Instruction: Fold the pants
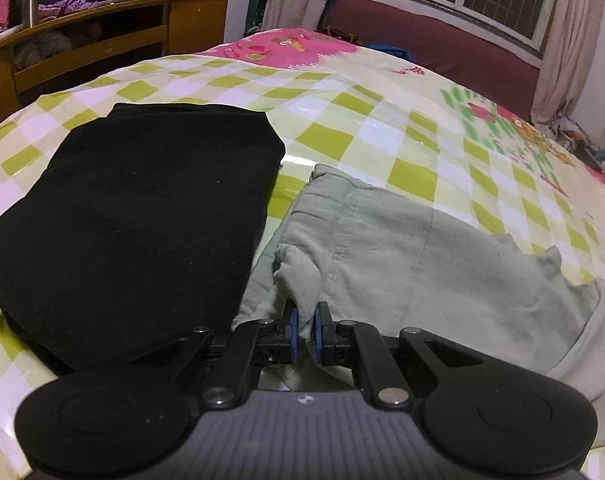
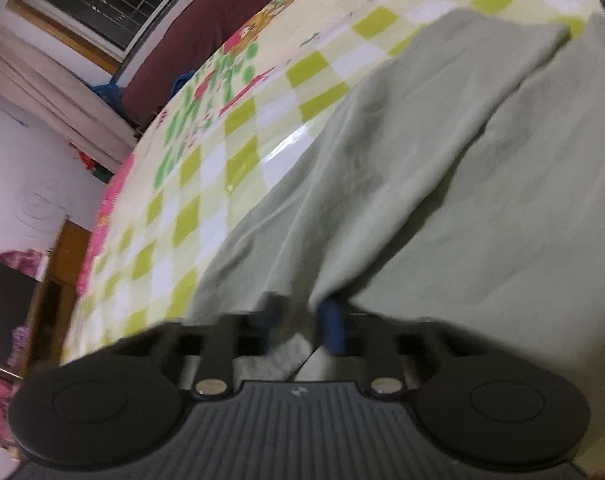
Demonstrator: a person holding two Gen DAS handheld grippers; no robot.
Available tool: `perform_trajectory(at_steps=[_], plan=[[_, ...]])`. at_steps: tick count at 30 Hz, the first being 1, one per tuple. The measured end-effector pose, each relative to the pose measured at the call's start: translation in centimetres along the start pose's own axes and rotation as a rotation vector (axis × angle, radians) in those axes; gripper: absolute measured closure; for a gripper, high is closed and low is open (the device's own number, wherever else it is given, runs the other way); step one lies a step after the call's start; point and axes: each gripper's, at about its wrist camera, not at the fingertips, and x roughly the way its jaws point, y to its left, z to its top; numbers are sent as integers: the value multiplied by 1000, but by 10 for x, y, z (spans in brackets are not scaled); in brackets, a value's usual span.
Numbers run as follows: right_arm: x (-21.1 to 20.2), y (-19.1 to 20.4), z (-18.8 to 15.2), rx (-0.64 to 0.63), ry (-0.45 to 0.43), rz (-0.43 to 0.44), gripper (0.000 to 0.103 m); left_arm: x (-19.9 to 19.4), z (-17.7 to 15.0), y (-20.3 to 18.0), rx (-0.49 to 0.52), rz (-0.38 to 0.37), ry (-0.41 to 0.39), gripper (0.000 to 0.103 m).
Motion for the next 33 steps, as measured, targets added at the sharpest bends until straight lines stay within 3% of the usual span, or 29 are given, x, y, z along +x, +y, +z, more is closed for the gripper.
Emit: perform_trajectory(at_steps=[4,8,11,14,18,20,26,31,33], plan=[[-11,-2,6,6,-16,15,100,-1,6,3,-19,-8,-15,79],[-61,20,12,-80,-111,102,100,-18,12,5,-11,-16,-72,79],[-96,26,6,-131,-142,131,100,-18,6,8,-3,3,-67,79],[-107,12,-11,-157,-124,83,101,-3,-5,12,-6,19,-23,79],[-67,-14,-34,-152,28,-54,100,11,-12,8,26,44,1,79],[-54,-18,-41,-161,65,-72,100,6,-7,9,23,42,-10,79],[-67,-22,-44,-186,23,-59,95,3,-8,11,56,72,-3,73],[-87,-36,-26,-145,-29,-82,93,-13,-21,2,118,118,-1,70],[-95,-49,-11,-101,-79,-91,77,-21,-23,2,105,132,-11,70]])
